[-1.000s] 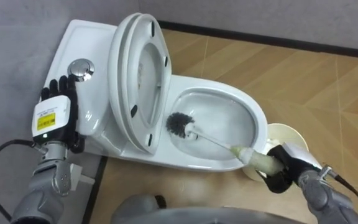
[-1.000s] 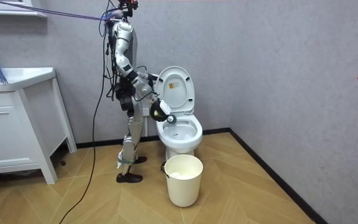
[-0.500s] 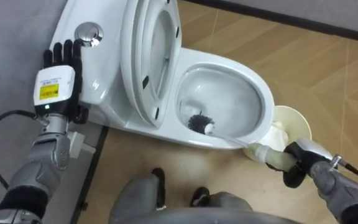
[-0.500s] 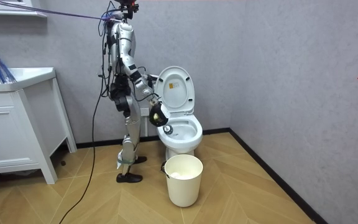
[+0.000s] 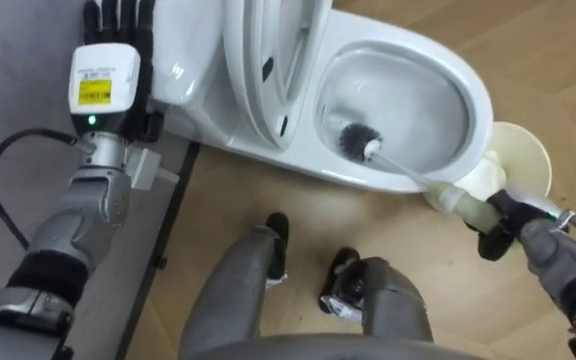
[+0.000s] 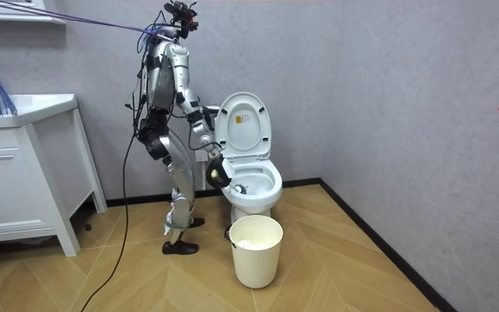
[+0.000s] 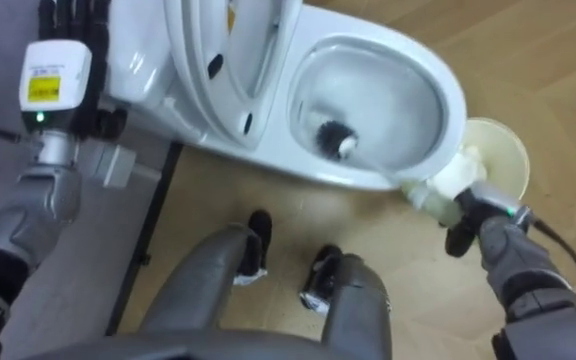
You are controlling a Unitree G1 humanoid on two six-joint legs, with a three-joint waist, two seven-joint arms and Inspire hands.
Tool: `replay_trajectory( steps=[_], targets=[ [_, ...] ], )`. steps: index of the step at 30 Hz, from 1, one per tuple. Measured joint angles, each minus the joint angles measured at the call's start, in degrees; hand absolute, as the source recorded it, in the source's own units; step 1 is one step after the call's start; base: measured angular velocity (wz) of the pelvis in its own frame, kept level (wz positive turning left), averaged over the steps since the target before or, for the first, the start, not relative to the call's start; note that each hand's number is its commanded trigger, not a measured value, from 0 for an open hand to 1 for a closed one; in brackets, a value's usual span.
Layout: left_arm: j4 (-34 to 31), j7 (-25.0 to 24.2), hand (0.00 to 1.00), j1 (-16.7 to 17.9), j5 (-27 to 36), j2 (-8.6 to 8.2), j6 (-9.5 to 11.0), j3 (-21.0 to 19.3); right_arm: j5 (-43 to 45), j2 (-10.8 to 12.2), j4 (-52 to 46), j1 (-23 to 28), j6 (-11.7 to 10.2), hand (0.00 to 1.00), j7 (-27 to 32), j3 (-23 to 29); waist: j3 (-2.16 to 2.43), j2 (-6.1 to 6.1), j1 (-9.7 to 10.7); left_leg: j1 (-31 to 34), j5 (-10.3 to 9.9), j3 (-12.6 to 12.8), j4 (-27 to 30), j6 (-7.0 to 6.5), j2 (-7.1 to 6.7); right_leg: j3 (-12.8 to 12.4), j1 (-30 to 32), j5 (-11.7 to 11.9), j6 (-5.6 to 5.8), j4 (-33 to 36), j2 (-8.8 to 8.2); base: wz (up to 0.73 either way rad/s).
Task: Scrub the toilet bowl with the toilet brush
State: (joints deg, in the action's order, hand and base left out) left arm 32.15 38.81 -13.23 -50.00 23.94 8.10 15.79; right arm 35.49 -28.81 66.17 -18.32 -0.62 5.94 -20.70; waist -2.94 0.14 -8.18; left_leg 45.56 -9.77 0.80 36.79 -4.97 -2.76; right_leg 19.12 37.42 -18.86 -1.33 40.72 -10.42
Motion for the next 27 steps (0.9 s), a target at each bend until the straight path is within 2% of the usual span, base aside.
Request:
replay_trajectory(
  steps=[2,4,6,8,12,14,18,22,27],
  targets=[
    [0.05,1.04,0.0,-1.83,1.08,0.09,0.22,1.53,1.82,-1.28,-0.86,-3.47,1.08,1.0,2.36,-2.88,-0.23,0.34,-1.48,2.96,-0.06,0.55,1.7,-0.1,-0.03,-0.35,3.41,-0.52,-0.29,2.66,-0.67,-0.06],
    [0.29,1.74,0.0,-3.64,1.1,0.45,0.67,2.24,2.9,-1.4,-2.06,-5.53,1.81,1.0,4.02,-4.84,-0.34,0.39,-2.51,4.85,-0.02,0.38,2.81,-0.03,0.02,-0.2,5.17,-0.85,-0.73,4.03,-0.88,0.03],
    [0.5,2.21,0.0,-4.9,1.13,0.75,0.75,3.13,4.07,-1.11,-2.37,-8.16,3.49,1.0,4.52,-6.56,-0.56,0.08,-3.15,5.73,0.13,0.22,3.07,0.19,0.04,-0.09,6.13,-1.0,-1.0,4.66,-0.99,0.07],
    [0.57,2.86,0.0,-6.09,2.2,1.78,0.79,4.32,6.03,-1.25,-2.37,-10.78,5.01,1.0,4.8,-8.46,-1.0,-0.62,-3.37,5.86,0.26,0.12,3.0,0.41,0.01,-0.01,6.46,-1.16,-1.25,5.01,-1.09,0.05],
    [0.56,3.8,0.0,-6.42,3.24,2.88,1.26,4.81,8.08,-1.89,-3.01,-13.25,5.7,1.0,4.79,-10.35,-1.19,-0.89,-3.46,6.47,0.43,-0.1,2.93,0.67,0.1,0.16,6.93,-1.16,-1.48,4.97,-0.93,0.0],
    [-0.3,4.29,0.0,-6.61,3.18,3.85,1.6,4.84,7.94,-2.64,-3.89,-15.11,6.18,1.0,4.8,-11.83,-1.42,-1.3,-4.45,7.36,0.63,-0.01,2.87,0.95,0.33,-0.41,8.2,-0.99,-1.77,5.0,-0.5,-0.11],
    [-1.23,5.52,0.0,-6.37,3.28,4.58,1.53,4.88,6.74,-3.5,-4.23,-16.6,6.3,1.0,5.97,-11.82,-1.45,-1.33,-4.63,8.19,0.81,-0.02,2.87,1.19,0.58,-0.2,8.9,-0.93,-2.02,5.0,-0.34,-0.01],
    [-2.27,6.88,0.0,-5.75,4.88,5.68,1.6,4.93,-2.58,-3.77,-4.0,-18.65,6.34,1.0,8.57,-11.75,-1.65,-1.68,-4.71,9.11,0.91,0.0,2.98,1.42,1.06,-0.32,9.73,-0.87,-2.27,4.94,0.22,0.0],
    [-3.75,7.29,0.0,-4.88,5.05,5.83,-0.3,4.98,-12.09,-3.98,-3.83,-18.86,6.52,1.0,10.48,-11.62,-1.65,-1.69,-4.23,9.28,0.94,0.07,3.03,1.44,1.05,-0.38,9.96,-0.86,-2.36,5.06,0.1,0.0]
  ],
)
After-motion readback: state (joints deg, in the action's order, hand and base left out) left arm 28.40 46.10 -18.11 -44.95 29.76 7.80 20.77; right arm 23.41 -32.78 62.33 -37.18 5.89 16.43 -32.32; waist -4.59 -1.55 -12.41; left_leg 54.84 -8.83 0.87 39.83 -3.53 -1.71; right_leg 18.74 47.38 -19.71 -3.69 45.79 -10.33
